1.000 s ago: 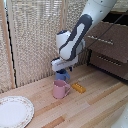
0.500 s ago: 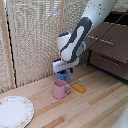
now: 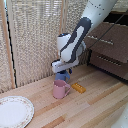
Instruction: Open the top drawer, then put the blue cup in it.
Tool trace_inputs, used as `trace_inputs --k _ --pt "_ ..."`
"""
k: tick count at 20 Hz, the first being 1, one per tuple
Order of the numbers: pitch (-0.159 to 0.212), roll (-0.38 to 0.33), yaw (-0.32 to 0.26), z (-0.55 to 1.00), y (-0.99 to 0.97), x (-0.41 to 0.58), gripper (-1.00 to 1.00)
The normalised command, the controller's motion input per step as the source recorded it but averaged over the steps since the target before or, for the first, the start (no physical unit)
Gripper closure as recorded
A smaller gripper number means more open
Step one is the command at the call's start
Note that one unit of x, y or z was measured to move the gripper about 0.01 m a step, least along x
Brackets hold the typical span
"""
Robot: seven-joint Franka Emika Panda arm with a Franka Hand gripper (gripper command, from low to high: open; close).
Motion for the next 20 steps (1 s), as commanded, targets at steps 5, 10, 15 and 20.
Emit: trace_inputs --k 5,10,15,20 --pt "0.000 -0.001 0.003 0.00 0.07 0.000 1.00" --pt "-0.035 0.034 -0.025 0.09 0.09 -0.104 1.00" --pt "-0.019 0.082 -0.195 0.66 0.15 0.015 1.00" --pt "-0.039 0.022 -0.295 0.74 0.13 0.000 1.00"
